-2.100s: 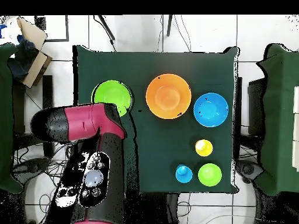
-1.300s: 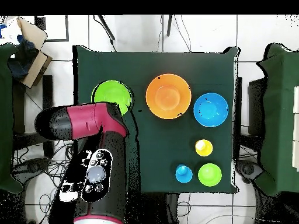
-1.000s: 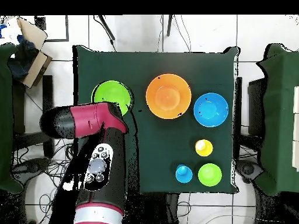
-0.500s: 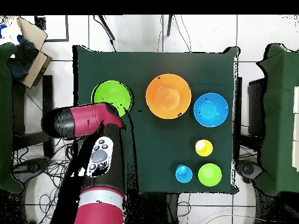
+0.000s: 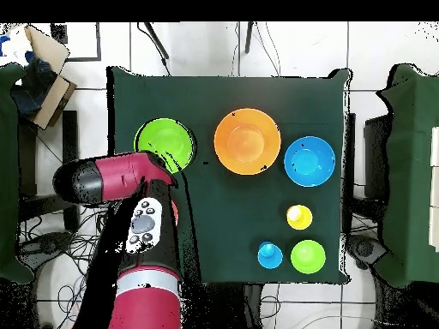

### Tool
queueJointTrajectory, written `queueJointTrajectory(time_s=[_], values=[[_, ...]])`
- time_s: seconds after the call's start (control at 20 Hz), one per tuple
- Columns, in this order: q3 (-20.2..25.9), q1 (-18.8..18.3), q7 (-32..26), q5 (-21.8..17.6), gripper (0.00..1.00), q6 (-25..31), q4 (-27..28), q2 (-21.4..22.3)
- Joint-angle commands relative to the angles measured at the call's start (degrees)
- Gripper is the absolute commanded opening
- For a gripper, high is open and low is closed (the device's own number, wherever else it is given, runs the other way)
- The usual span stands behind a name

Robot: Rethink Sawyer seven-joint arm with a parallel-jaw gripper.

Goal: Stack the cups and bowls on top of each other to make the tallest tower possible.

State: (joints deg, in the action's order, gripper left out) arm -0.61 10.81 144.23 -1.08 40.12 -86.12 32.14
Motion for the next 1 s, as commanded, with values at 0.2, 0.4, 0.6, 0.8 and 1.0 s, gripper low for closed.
queueJointTrajectory(time_s=[0.2, 0.4, 0.6, 0.8, 1.0], values=[[2.8, 1.4, 1.1, -1.9, 1.00, 1.7, -3.5, -1.4], [0.8, 4.2, 4.1, -2.9, 1.00, -1.3, -4.0, -3.2], [0.2, 5.7, 4.2, -3.3, 1.00, -3.9, -4.7, -4.1], [-1.9, 7.9, 4.9, -3.9, 1.00, -4.4, -3.5, -5.7], [-4.0, 9.7, 5.2, -3.9, 1.00, -3.2, -1.5, -7.5]])
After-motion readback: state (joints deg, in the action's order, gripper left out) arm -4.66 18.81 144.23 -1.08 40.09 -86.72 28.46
